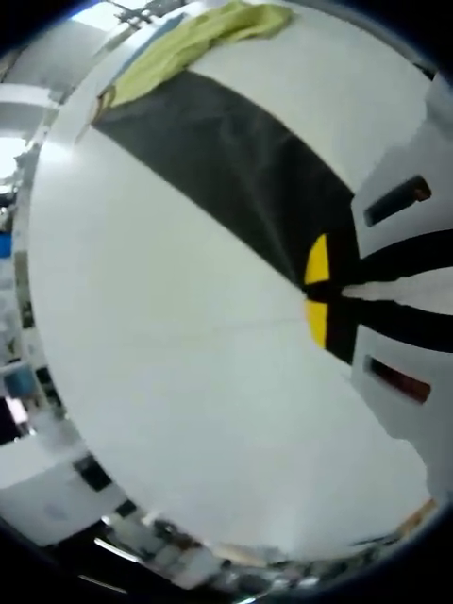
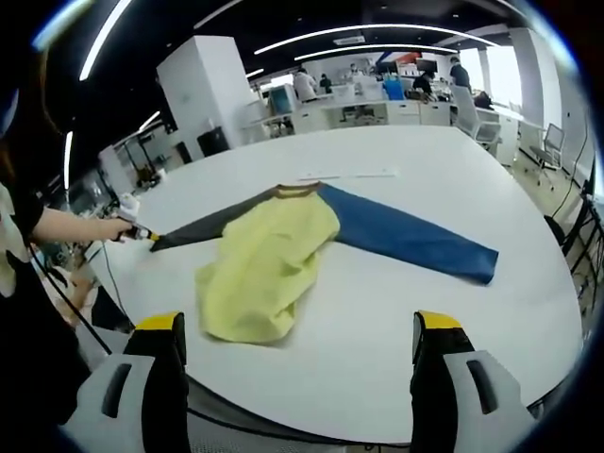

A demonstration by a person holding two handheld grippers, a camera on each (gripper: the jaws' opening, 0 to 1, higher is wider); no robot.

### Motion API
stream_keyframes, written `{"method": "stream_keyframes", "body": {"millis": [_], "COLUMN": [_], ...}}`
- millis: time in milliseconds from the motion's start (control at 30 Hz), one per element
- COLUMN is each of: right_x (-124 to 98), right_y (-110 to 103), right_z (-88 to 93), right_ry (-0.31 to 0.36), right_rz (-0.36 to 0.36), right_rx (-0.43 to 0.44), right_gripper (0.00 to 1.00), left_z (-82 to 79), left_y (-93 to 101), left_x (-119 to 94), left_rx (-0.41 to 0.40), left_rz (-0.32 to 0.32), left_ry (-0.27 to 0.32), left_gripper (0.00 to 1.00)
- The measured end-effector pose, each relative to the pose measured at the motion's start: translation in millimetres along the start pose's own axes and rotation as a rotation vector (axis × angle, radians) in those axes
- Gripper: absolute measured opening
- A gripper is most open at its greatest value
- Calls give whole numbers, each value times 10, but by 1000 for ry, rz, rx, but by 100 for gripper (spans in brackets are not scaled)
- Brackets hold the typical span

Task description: Fold the garment on the visible template until the final outline fits inside the template.

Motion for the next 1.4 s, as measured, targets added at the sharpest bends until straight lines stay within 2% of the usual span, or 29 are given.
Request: {"method": "stream_keyframes", "body": {"millis": [267, 467, 733, 1233, 1400], "right_x": [9, 12, 12, -67, -111], "right_y": [5, -2, -16, -44, -47], "right_z": [-15, -17, -19, -3, -4], "right_ry": [4, 5, 5, 18, 29], "right_rz": [1, -2, -7, -6, -1], "right_rx": [0, 0, -1, -1, 2], "right_gripper": [100, 100, 100, 100, 100], "left_z": [4, 27, 47, 68, 69], "left_y": [3, -17, -23, -48, -33], "left_x": [4, -32, -77, -94, -112], "left_rx": [17, 23, 25, 51, 39], "left_rz": [1, -15, -21, -33, -25], "left_ry": [0, 7, 9, -8, 2], "left_gripper": [1, 9, 14, 19, 22]}}
Point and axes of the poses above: the point that each gripper's makers call its tool centre point, and the gripper's own axes: x roughly forward along the fingers, y roughly to its right, z roughly out of its underside, the point moved 9 cm from there along -x, roughly backward along the fingers, and after that the axes turned 10 degrees about y, right-handed, at the moved point
